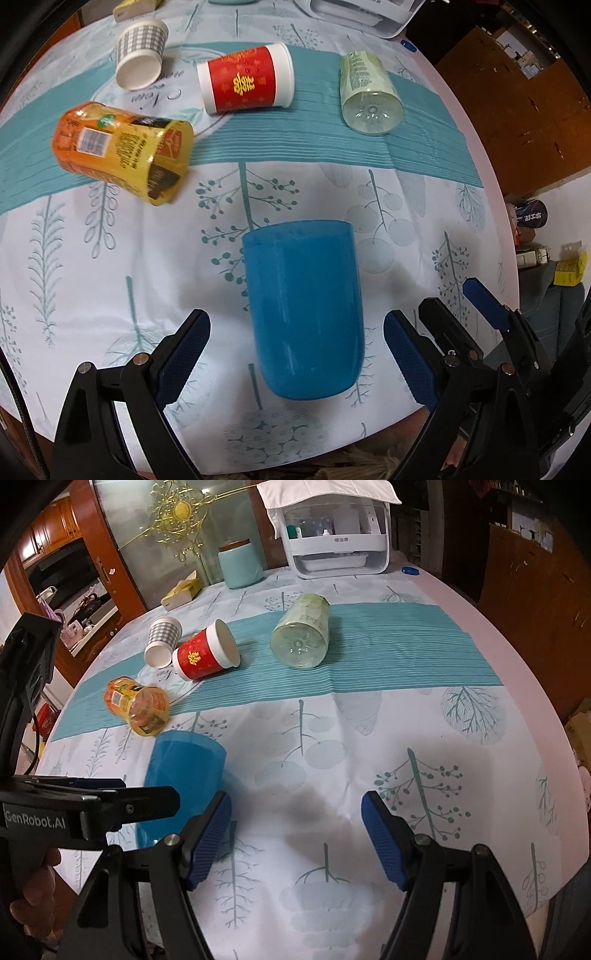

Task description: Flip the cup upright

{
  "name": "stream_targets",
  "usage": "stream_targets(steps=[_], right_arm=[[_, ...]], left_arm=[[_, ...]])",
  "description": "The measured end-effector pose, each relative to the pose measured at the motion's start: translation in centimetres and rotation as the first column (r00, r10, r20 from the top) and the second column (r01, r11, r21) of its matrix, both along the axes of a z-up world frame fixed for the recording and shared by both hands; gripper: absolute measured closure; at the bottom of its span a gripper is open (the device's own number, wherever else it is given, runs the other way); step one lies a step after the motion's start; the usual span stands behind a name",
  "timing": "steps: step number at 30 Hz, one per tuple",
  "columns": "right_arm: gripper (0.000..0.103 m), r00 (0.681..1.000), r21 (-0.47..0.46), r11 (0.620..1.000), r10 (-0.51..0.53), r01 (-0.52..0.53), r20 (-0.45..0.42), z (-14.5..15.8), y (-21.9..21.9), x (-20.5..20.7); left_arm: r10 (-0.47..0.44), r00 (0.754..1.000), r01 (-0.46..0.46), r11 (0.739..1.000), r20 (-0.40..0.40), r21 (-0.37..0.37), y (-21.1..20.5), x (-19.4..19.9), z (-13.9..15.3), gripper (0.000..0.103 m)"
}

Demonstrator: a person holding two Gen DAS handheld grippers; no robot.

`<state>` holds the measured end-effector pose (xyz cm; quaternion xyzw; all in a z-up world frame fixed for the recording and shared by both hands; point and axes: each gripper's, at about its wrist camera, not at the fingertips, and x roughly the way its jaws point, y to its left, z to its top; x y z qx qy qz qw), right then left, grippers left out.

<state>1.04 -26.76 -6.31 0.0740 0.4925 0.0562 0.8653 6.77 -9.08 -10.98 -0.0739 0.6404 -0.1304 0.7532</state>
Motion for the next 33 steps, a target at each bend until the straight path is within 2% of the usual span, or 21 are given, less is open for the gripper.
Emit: stream_targets(steps=[13,24,33], right_arm=[[0.03,1.0,0.028,1.0,-0.008,0.008,-0.005,-0.6,-0.8,0.6],[0.03,1.0,0.041,0.999,0.005,-0.005,-0.014,-1.1,-0.5,1.3],[0.03,1.0,0.047,0.999,0.011,-0.011,-0.017,-1.2,-0.3,1.8]], left_arm=[[0.012,0.994,-0.016,0.999,-0.105,-0.041,-1.7,1.6,-1.7,0.011],[0.042,0.983,-0.048,0.998,-0.18,-0.029,-1.2,2.4,-2.7,0.026],[0.046,0.972,-0.055,0.998,-0.232,-0.033,-1.1,2.7,-3.8,0.033]])
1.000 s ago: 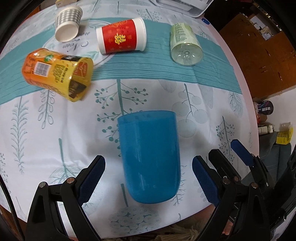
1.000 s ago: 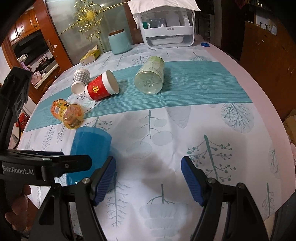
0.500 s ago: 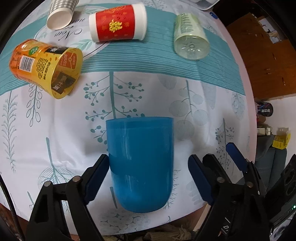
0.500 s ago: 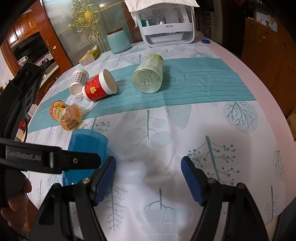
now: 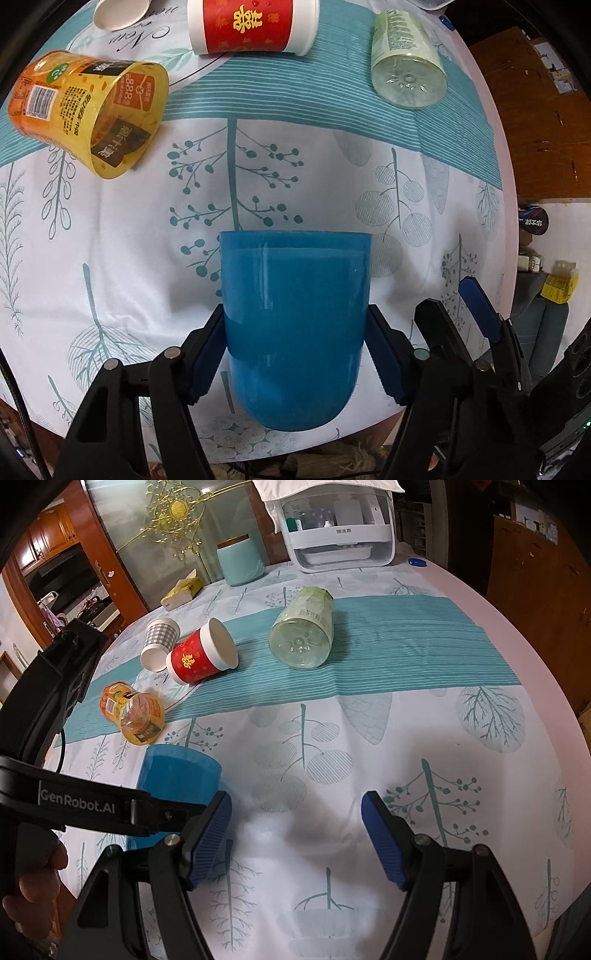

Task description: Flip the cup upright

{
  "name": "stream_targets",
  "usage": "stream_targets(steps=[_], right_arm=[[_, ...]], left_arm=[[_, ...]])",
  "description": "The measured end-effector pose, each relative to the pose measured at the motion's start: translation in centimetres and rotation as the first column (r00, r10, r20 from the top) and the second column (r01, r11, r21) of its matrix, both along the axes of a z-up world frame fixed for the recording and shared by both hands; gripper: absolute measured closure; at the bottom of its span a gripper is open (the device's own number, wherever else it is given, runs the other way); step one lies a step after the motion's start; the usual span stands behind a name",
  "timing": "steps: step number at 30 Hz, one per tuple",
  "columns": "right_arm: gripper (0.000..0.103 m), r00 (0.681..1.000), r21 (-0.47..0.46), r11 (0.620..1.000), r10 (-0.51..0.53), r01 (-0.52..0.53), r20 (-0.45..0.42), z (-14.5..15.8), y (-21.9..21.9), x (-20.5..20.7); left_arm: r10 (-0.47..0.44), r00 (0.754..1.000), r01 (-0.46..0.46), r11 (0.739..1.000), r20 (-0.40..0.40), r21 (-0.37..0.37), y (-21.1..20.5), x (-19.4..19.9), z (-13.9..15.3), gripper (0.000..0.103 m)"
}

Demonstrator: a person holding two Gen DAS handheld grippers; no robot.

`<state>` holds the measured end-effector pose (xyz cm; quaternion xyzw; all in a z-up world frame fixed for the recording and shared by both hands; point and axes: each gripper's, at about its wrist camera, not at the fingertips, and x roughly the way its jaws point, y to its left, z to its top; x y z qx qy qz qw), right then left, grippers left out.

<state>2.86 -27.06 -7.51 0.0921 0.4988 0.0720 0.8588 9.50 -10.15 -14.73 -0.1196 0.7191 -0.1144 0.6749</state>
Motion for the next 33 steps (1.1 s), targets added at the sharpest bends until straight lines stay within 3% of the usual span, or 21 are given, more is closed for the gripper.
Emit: stream_targets(steps=[5,10,14,18,21,24,33], right_arm=[[0.03,1.0,0.005,1.0,0.003,-0.003,-0.009,-0.1,0.0,0.1],[0.03,1.0,0.012,1.0,0.004,-0.004,-0.011,-0.1,0.1,0.2],[0.03,1.0,0.014,1.0,0.006,-0.006,-0.012,0.0,0.3,0.2],[0.03,1.0,0.018,1.0,0.015,-0.015,-0.011,0.1,0.6,0.1],[0.03,0.999,0.036,0.999,0.037,-0.036,-0.015,0.0,1.0,0.0],[0.03,0.998,0.052,0.997,0.06,-0.059,-0.009,0.1,1.5,-0.3],[0.03,0.982,0.114,0.975,0.185,-0.188,0.04,0.5,4.4,-1.1]], left_arm=[[0.003,1.0,-0.003,1.0,-0.017,-0.019,0.4,0.1,-0.2,0.033],[-0.014,1.0,0.014,1.0,0.015,-0.005,0.6,-0.1,0.2,0.033],[-0.031,0.998,0.031,1.0,0.063,0.003,1.0,-0.5,1.2,0.033],[-0.05,0.985,0.046,0.999,0.164,0.027,1.3,-1.0,2.7,0.033],[-0.072,0.959,0.061,0.997,0.275,0.049,1.2,-1.5,4.4,0.033],[-0.083,0.916,0.063,0.996,0.394,0.065,1.5,-1.8,5.7,0.033],[-0.058,0.799,0.03,0.998,0.598,0.056,3.0,-2.2,6.4,0.033]])
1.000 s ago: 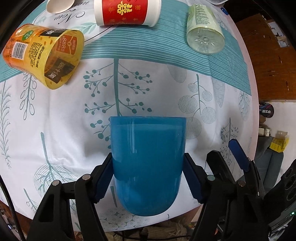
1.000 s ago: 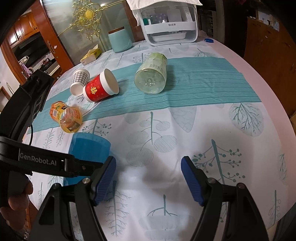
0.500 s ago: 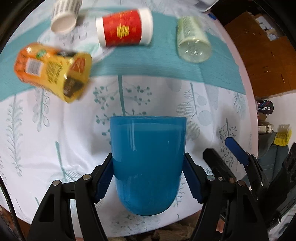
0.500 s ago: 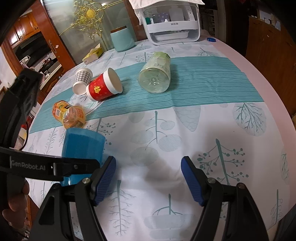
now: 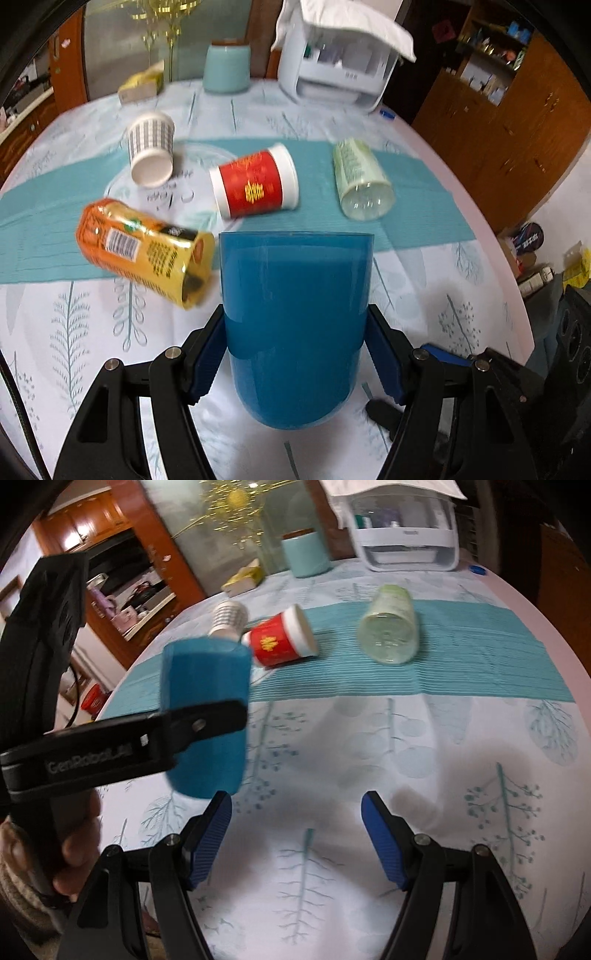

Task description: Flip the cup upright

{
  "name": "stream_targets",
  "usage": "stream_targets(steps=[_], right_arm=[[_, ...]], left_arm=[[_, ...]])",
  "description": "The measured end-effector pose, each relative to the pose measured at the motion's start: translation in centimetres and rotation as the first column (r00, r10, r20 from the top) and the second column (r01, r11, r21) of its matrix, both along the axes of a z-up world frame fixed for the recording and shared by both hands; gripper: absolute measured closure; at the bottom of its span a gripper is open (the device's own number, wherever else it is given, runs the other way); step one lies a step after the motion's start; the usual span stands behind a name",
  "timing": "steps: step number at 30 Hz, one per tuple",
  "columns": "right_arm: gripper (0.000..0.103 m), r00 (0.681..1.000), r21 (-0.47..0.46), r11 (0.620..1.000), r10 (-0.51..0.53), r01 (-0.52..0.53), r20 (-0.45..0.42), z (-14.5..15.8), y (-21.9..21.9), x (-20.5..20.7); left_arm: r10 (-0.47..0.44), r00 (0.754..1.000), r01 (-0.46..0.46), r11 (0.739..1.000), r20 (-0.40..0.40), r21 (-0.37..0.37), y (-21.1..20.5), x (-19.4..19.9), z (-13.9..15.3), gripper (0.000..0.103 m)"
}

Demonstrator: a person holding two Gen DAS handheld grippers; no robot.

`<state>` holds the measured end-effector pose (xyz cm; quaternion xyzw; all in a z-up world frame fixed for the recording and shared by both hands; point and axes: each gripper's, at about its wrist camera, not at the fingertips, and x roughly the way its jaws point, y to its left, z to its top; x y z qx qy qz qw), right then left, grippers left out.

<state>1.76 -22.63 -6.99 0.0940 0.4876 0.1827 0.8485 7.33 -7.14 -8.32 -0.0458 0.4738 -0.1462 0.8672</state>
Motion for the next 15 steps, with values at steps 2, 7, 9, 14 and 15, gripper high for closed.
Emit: stream_targets(steps=[2,7,9,14,15], right_arm=[[0.03,1.0,0.013,1.0,0.012,-0.012,0.001,-0.3,0.8,0.2],[0.03,1.0,0.053,0.999,0.01,-0.01,-0.005,-1.7,2.1,1.1],[0.03,1.0,0.06,0.998,0.001,0.0,-0.018,-2.2,2.4,1.4],[0.03,0.999,0.054,0.998,-0.01,0.012,-0.04,-3.1,2.7,1.5],[0.03,0.999,0.049,0.999,-0.007,0.009,-0.037,-3.1,2.8,1.4]], left_arm=[[-0.006,0.998,0.007,1.0,0.065,-0.005,0.1,-0.6,-0.1,0.033],[-0.013,0.986,0.017,1.0,0.164,-0.024,0.7,-1.3,-1.0,0.033],[-0.012,0.986,0.018,0.999,0.167,-0.035,1.0,-1.5,-1.6,0.033],[-0.042,0.983,0.054,0.997,0.179,-0.063,1.3,-2.3,-2.4,0.033],[-0.049,0.982,0.06,0.997,0.185,-0.056,1.3,-2.6,-2.5,0.033]])
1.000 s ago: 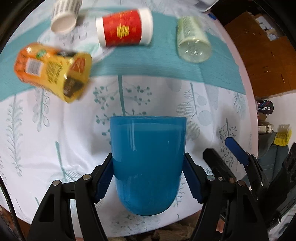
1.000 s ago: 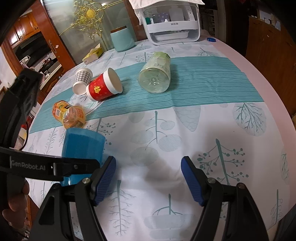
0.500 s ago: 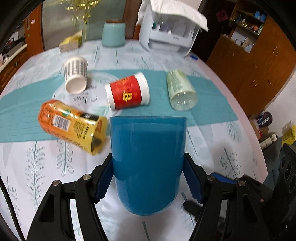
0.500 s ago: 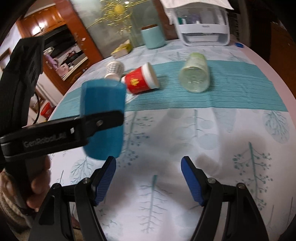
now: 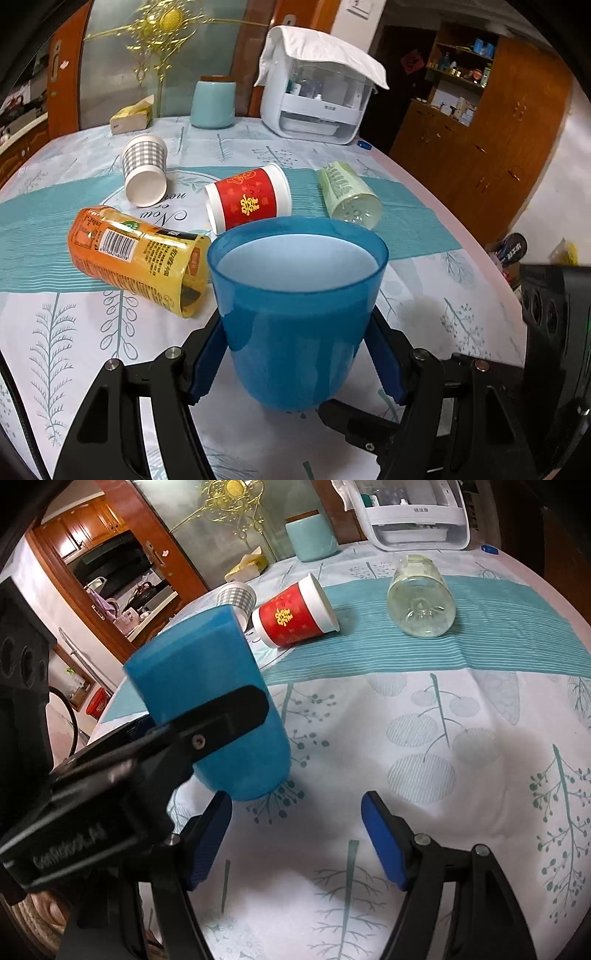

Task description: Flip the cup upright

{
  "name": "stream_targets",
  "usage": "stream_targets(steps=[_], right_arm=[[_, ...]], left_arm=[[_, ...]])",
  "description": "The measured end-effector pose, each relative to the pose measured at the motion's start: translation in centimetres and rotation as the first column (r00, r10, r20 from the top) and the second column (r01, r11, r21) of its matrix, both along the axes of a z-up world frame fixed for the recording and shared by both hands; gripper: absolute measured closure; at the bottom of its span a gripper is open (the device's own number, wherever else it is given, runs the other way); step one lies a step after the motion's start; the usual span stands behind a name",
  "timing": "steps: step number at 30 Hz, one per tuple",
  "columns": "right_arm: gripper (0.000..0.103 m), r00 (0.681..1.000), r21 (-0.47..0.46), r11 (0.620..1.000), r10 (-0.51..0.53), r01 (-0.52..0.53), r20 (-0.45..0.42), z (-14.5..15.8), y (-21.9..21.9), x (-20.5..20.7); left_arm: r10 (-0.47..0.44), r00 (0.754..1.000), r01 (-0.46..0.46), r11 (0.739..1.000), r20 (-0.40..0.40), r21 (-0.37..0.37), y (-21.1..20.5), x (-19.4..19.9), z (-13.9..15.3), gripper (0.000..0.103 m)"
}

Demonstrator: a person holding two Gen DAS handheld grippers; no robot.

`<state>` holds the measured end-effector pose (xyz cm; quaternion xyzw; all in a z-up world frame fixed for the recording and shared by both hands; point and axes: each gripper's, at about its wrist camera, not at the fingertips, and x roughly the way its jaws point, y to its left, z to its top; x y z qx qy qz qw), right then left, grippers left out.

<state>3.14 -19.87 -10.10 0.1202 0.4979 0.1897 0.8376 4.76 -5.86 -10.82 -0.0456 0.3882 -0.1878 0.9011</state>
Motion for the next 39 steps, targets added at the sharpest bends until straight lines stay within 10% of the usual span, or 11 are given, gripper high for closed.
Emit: stream_targets(steps=[18,39], right_arm=[[0.03,0.996,-0.095,0.994,0.052,-0.045,0.072,-0.5,1.1,-2.1],[0.03,0.994,-0.089,0.995,0.046,-0.038,0.097,0.4,1.0,-4.1]], left_arm=[[-0.08,0.995,0.073,0.992,0.061,0.104,-0.1,-3.3,-0.7,0.031],[-0.007,1.0,0.006,0.999,0.026,0.043,2.7,-6.1,0.2,0.021]])
